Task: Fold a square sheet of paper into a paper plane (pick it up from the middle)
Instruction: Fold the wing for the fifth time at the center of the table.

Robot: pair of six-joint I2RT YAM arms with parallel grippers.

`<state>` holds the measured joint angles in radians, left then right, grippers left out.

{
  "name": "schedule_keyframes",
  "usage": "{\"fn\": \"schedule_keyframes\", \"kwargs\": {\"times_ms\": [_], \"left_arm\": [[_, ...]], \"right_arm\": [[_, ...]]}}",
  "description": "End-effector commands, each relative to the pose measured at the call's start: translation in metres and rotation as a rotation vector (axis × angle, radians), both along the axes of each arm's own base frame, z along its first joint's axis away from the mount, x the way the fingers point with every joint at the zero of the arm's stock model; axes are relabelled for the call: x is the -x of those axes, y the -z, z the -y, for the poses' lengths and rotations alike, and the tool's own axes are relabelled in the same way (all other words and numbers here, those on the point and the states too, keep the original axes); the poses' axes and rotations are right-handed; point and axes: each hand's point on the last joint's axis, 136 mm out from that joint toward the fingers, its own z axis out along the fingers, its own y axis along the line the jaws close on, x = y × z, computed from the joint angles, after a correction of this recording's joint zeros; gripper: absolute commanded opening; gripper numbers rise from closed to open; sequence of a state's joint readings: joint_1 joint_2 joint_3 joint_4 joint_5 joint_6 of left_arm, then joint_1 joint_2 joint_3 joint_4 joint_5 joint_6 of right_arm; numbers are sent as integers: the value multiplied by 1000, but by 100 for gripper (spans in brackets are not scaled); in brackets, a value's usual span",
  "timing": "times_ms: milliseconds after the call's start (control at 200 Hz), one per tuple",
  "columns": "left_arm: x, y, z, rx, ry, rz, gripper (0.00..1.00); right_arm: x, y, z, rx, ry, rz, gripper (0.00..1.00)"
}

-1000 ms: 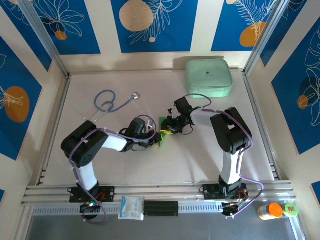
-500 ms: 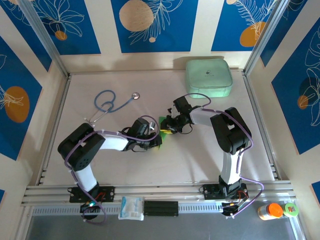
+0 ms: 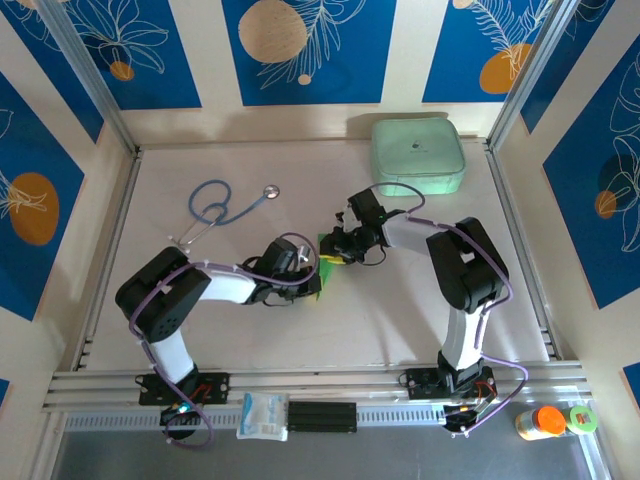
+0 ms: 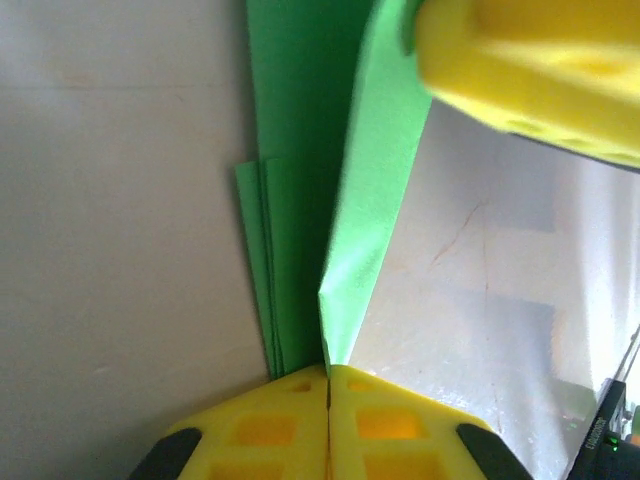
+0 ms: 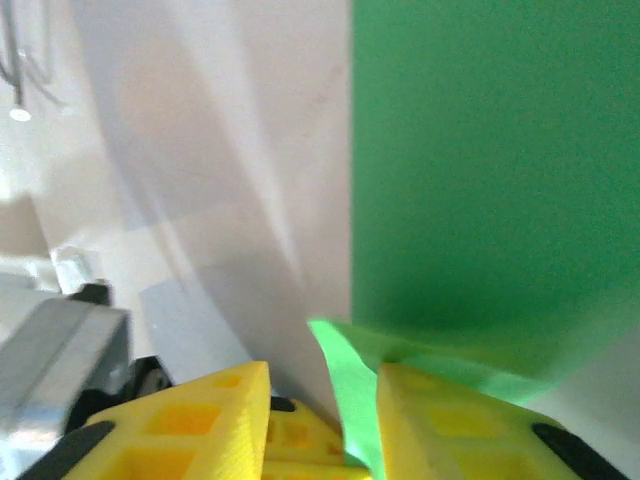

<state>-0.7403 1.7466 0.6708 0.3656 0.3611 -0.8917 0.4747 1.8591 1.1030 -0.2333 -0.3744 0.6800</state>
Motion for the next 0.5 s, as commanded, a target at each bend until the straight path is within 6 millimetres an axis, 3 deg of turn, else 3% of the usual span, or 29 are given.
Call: {"fn": "schedule_keyframes", "kwargs": {"times_ms": [0,85,300,495], "left_arm": [[28,35,-21,-69,1,-93,8],[28,34,-19,-34,-5,-85,7],[27,34,-19,-11,-20,-99,7],[28,38,-21,16,-47,-139,6]], "right_arm": [[-1,-27,8,-43,-1,81,40],[-2,-25,21,-4,17,116,45],[3,3,46,167,17,113,50],[6,15,44,239,-24,114,53]]}}
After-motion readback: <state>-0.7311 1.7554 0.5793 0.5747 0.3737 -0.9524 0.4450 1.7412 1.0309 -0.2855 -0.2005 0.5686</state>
